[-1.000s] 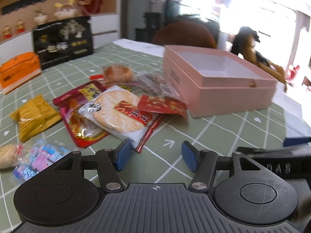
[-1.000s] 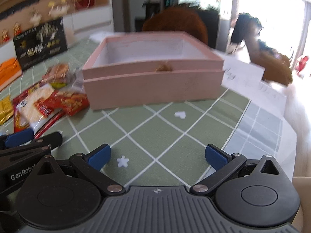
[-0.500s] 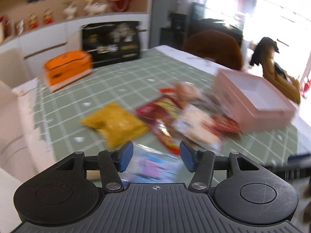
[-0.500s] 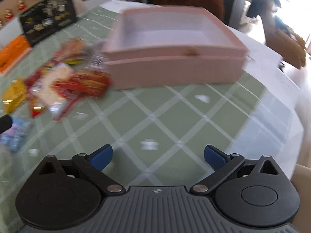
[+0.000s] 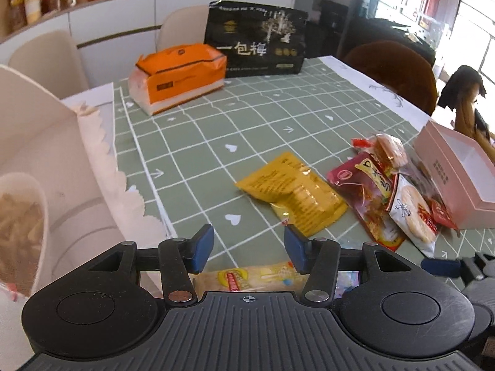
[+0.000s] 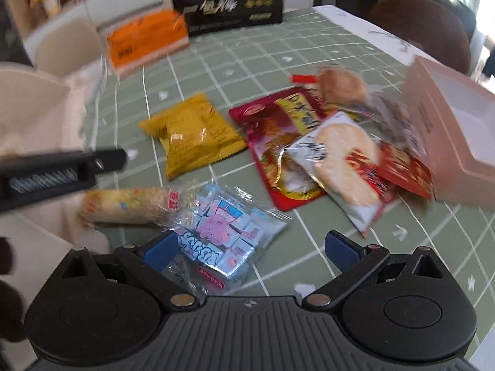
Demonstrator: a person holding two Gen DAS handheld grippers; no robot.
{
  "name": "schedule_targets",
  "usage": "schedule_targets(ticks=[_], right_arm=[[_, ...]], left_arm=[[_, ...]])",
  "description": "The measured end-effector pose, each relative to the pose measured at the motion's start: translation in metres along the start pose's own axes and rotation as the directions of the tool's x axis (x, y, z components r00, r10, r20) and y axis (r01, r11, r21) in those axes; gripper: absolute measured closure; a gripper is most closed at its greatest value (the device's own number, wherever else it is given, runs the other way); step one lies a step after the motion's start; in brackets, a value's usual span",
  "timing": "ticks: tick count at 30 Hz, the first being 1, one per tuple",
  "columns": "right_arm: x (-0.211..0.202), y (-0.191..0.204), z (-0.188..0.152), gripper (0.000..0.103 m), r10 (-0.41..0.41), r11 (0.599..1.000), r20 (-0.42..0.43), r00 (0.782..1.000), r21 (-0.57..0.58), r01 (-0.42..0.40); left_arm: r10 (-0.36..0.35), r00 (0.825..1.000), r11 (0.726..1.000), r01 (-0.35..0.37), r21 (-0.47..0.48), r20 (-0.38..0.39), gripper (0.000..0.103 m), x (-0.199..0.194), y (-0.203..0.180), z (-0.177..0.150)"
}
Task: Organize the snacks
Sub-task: 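Move both grippers toward the snacks scattered on the table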
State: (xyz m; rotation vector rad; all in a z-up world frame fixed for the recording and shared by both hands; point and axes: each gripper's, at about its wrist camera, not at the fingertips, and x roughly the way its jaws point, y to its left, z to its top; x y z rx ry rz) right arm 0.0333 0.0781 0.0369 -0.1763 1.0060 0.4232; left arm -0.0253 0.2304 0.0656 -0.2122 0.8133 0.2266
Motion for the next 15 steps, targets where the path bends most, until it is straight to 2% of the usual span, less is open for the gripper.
schedule_targets(ticks=[3,5,9,12,15], right_arm=[[0.004,-0.007,0.002,0.001,-0.051,0.999,0.028,0.998,0.002,0.051],[0.002,-0.026,0.005,0.008,-0.116,0.993,0.041,0.992,0.036,0.115],[-0.005,-0.074,-0.001,0.009,-0.187,0.979,0.021,0.982,0.084,0.185],[-0.012,-0.108,-0.013,0.009,-0.211,0.969,0.000,0.978,0.131,0.209],[-0.022,-0.128,-0.023,0.009,-0.187,0.971,-0.010,0.982,0.150,0.187]], left_arm=[[-0.028,0.999,1.000,0.028,-0.008,-0.022,0.048,0.008,-0.001,-0.008],[-0.057,0.998,0.998,0.056,-0.014,-0.029,0.052,0.012,-0.006,-0.017],[-0.122,0.992,0.992,0.122,0.001,0.001,0.052,0.006,-0.023,-0.032],[-0.202,0.979,0.979,0.202,-0.007,-0.026,0.053,0.006,-0.034,-0.044],[-0.294,0.953,0.956,0.292,-0.043,-0.070,0.054,0.005,-0.042,-0.054]])
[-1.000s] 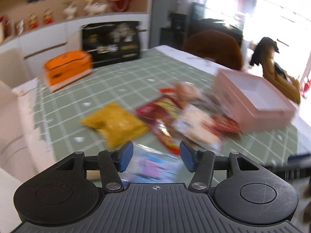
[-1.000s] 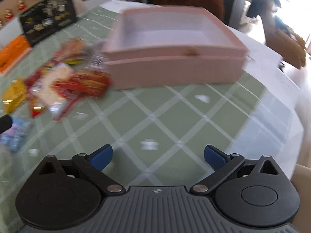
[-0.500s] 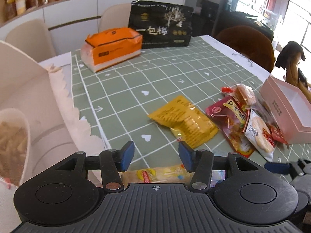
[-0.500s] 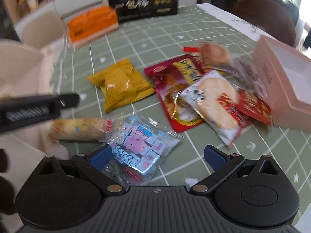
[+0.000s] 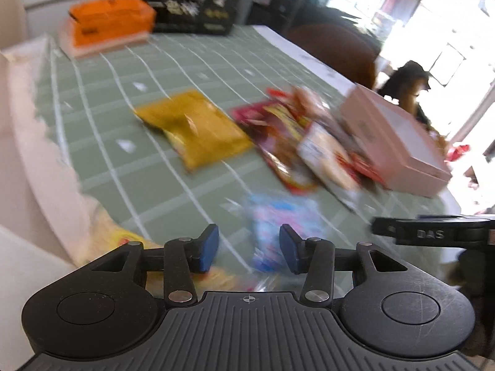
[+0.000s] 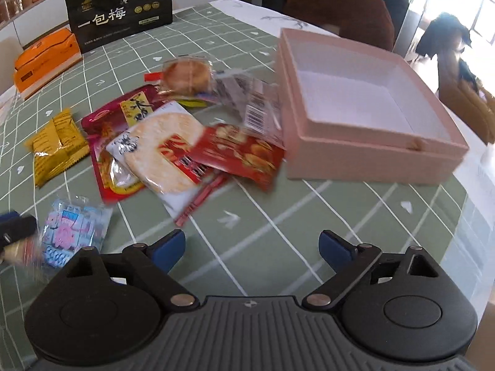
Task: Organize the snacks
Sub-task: 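Move both grippers toward the snacks scattered on the table, then grasp the wrapped cream bread stick with the left gripper while the right grasps the blue-pink candy pack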
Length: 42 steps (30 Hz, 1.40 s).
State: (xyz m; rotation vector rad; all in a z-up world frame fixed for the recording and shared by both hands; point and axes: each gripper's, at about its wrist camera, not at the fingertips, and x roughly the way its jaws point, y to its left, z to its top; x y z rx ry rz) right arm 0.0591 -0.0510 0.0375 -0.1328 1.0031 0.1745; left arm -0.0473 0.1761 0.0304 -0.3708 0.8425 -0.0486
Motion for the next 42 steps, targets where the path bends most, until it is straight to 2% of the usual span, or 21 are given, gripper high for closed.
schedule_targets(ticks=[3,7,10,13,15,19,22,24,26,28,30,31,33,34,37,42], right_arm=[[-0.009,-0.002,-0.007,0.009,0.011,0.999,0.014,1.000,-0.035,-0.011],[-0.017,0.017,-0.011,0.009,0.047,0.996,0.013,0.999,-0.075,-0.046],[-0.022,0.033,-0.008,0.009,0.132,0.989,0.005,0.991,-0.068,-0.131],[-0.019,0.054,0.002,0.006,0.243,0.969,-0.018,0.970,-0.035,-0.244],[-0.013,0.071,0.008,0.006,0.280,0.959,-0.032,0.959,-0.026,-0.281],[0.004,0.106,0.009,0.006,0.260,0.957,-0.076,0.963,-0.112,-0.267],[0.001,0.111,0.007,0.007,0.229,0.960,-0.044,0.972,-0.154,-0.233],[-0.002,0.104,0.005,0.011,0.187,0.969,-0.016,0.982,-0.160,-0.187],[-0.006,0.087,0.004,0.018,0.175,0.974,-0.017,0.984,-0.140,-0.176],[-0.007,0.069,0.001,0.018,0.166,0.979,-0.019,0.986,-0.120,-0.167],[-0.009,0.052,-0.004,0.018,0.142,0.983,-0.021,0.990,-0.114,-0.144],[-0.009,0.044,-0.007,0.018,0.135,0.984,-0.024,0.991,-0.117,-0.137],[-0.011,0.032,-0.013,0.018,0.141,0.983,-0.028,0.990,-0.116,-0.144],[-0.013,0.026,-0.014,0.018,0.148,0.983,-0.029,0.989,-0.106,-0.150],[-0.019,0.023,-0.015,0.018,0.176,0.981,-0.030,0.984,-0.083,-0.178],[-0.023,0.043,-0.006,0.018,0.210,0.973,-0.037,0.977,-0.093,-0.212]], left_arm=[[0.028,0.999,0.999,-0.028,-0.021,0.028,0.055,-0.015,-0.004,-0.001],[0.156,0.987,0.981,-0.151,-0.118,0.030,0.055,-0.050,-0.001,0.002],[0.235,0.971,0.959,-0.226,-0.169,0.034,0.055,-0.066,-0.001,-0.005],[0.267,0.964,0.943,-0.259,-0.207,0.010,0.055,-0.068,0.005,-0.010],[0.277,0.961,0.933,-0.274,-0.232,-0.022,0.055,-0.064,0.010,-0.013],[0.295,0.955,0.916,-0.290,-0.277,-0.023,0.055,-0.059,0.017,-0.014],[0.325,0.945,0.905,-0.320,-0.281,-0.032,0.055,-0.045,0.019,-0.009],[0.331,0.943,0.908,-0.331,-0.258,-0.043,0.052,-0.034,0.016,-0.005],[0.324,0.945,0.922,-0.326,-0.210,-0.045,0.052,-0.022,0.009,-0.004],[0.303,0.952,0.942,-0.305,-0.140,-0.032,0.053,-0.013,-0.001,-0.005],[0.253,0.967,0.964,-0.254,-0.082,-0.024,0.055,-0.009,-0.010,-0.006],[0.216,0.976,0.974,-0.217,-0.060,-0.025,0.060,-0.008,-0.013,-0.008],[0.195,0.981,0.980,-0.195,-0.027,-0.025,0.060,-0.007,-0.019,-0.013],[0.195,0.980,0.981,-0.196,-0.011,-0.029,0.065,-0.008,-0.021,-0.015],[0.182,0.982,0.983,-0.183,-0.007,-0.045,0.067,-0.012,-0.022,-0.019],[0.184,0.981,0.982,-0.186,-0.038,-0.060,0.070,-0.021,-0.018,-0.025]])
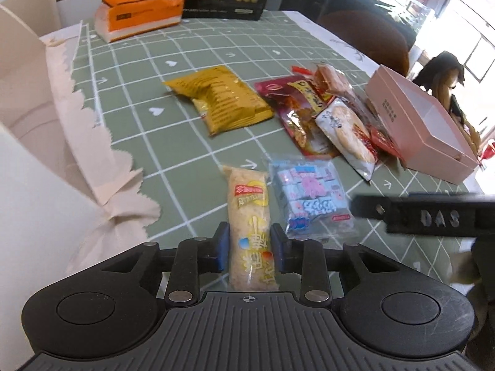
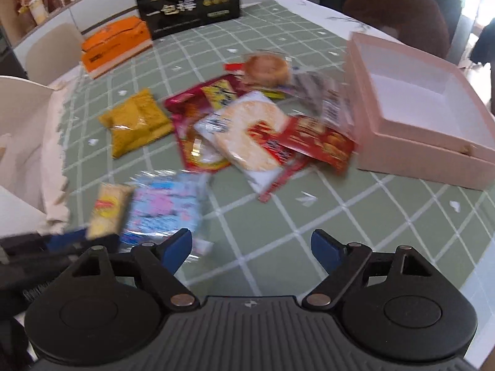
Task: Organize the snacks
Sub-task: 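Grasp the wrapped cream bread stick with the left gripper while the right grasps the blue-pink candy pack, then carry both snacks into the pink box and open both grippers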
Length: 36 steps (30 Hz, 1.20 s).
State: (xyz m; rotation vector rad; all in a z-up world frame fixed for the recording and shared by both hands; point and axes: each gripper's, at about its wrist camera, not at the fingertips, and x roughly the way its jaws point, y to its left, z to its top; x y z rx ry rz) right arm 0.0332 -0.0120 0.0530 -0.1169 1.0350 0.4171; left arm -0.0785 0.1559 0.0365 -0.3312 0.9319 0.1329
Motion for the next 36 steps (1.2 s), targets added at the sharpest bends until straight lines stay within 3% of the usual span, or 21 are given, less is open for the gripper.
schedule_targets(ticks=[7,11,13,14,17,24,29,33,36], right_arm=[[0.025,0.044,0.024,0.011,-0.012,0.995,-0.035,0.999,-0.097,0.009],[0.046,0.043,0.030,0.012,0.092,0.995,-0.120,0.989,-0.011,-0.094],[0.044,0.042,0.027,0.022,0.089,0.996,-0.107,0.990,-0.002,-0.090],[0.041,0.041,0.026,0.037,0.088,0.996,-0.105,0.991,-0.011,-0.089],[0.029,0.037,0.019,0.043,0.053,0.995,-0.102,0.993,-0.073,-0.061],[-0.010,-0.038,-0.019,0.044,0.062,0.998,-0.120,0.991,0.012,-0.061],[-0.050,-0.103,-0.042,0.044,0.024,0.994,-0.071,0.997,0.106,-0.016],[-0.088,-0.144,-0.036,0.044,0.008,0.987,-0.006,1.000,0.158,-0.006],[-0.127,-0.170,-0.010,0.044,-0.009,0.987,0.080,0.997,0.163,-0.004]], left_arm=[[0.052,0.999,0.998,-0.052,-0.045,0.004,0.070,-0.009,0.016,-0.001],[0.045,0.999,0.998,-0.045,-0.049,0.003,0.070,-0.008,0.016,-0.001],[0.031,0.999,0.999,-0.031,-0.044,0.004,0.070,-0.006,0.015,0.001],[0.027,1.000,0.999,-0.027,-0.034,0.005,0.070,-0.005,0.014,0.002],[-0.011,1.000,1.000,0.011,0.008,-0.003,0.071,-0.001,0.006,0.004],[-0.131,0.991,0.982,0.128,0.142,0.013,0.071,-0.016,-0.045,-0.010],[-0.228,0.974,0.956,0.221,0.193,0.013,0.071,-0.023,-0.096,-0.012],[-0.327,0.943,0.924,0.304,0.234,0.066,0.071,-0.041,-0.139,0.018],[-0.391,0.910,0.901,0.347,0.261,0.141,0.071,-0.057,-0.171,0.068]])
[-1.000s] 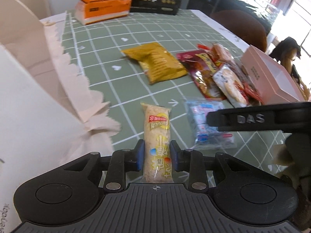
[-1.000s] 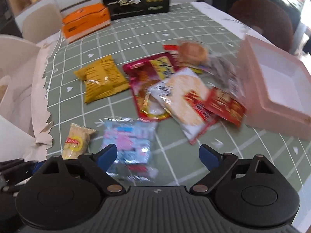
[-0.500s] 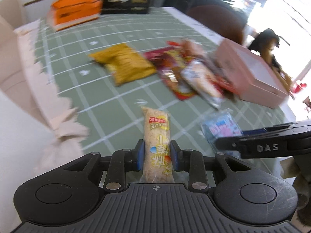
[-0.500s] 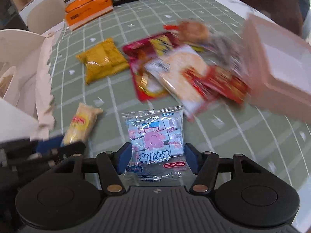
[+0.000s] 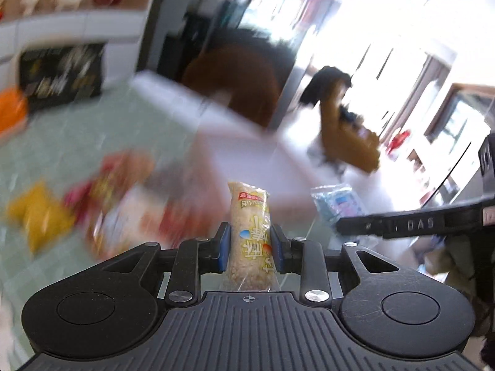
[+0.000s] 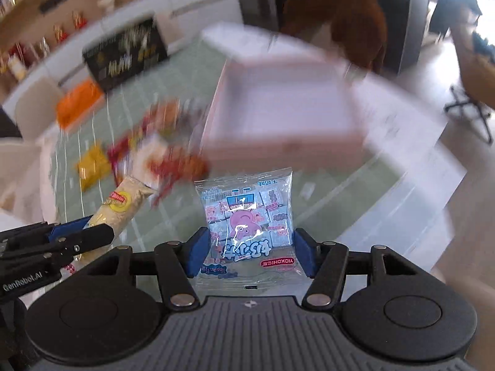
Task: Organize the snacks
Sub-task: 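Carry both snacks into the pink box and open both grippers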
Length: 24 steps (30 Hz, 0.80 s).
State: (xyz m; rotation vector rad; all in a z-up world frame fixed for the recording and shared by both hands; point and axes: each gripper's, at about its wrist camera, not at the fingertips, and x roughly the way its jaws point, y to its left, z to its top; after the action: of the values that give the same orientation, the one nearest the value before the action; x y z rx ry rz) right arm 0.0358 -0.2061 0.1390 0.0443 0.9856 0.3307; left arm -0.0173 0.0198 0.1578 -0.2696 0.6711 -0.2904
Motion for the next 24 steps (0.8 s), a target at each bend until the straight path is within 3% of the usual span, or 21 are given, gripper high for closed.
schedule_targets(ticks=[4,7,11,14,18,21,23,24], right_arm=[[-0.039,-0.017,0.067,0.044,0.006,1.000,0.141,0.990,-0.011,-0.005],[-0.038,-0.034,0.110,0.044,0.003,1.000,0.208,0.978,-0.005,-0.002],[0.009,-0.062,0.137,0.044,0.032,0.997,0.153,0.988,0.071,-0.043],[0.055,-0.072,0.134,0.042,0.036,0.994,0.088,0.996,0.097,-0.044],[0.106,-0.079,0.125,0.041,0.026,0.995,-0.002,1.000,0.097,-0.025],[0.116,-0.078,0.120,0.027,-0.036,0.999,0.000,0.999,0.038,0.036],[0.120,-0.080,0.115,0.026,-0.058,0.998,-0.002,0.998,0.020,0.058],[0.120,-0.082,0.113,0.026,-0.055,0.998,-0.010,0.998,0.020,0.055]], left_arm=[[-0.012,0.997,1.000,0.012,-0.002,0.081,0.071,0.037,-0.016,0.075],[-0.005,0.999,1.000,0.006,-0.015,0.047,0.071,0.092,-0.017,0.100],[-0.028,0.998,0.993,0.021,-0.118,-0.055,0.071,0.170,-0.005,0.095],[-0.028,0.992,0.990,0.010,-0.141,-0.125,0.072,0.207,0.010,0.081],[0.014,0.995,0.984,-0.031,-0.178,-0.096,0.071,0.187,0.040,0.076],[0.131,0.991,0.969,-0.135,-0.205,-0.029,0.071,0.149,0.073,0.080],[0.264,0.964,0.938,-0.257,-0.232,0.002,0.071,0.118,0.105,0.078],[0.341,0.940,0.910,-0.329,-0.252,0.004,0.071,0.104,0.125,0.076]])
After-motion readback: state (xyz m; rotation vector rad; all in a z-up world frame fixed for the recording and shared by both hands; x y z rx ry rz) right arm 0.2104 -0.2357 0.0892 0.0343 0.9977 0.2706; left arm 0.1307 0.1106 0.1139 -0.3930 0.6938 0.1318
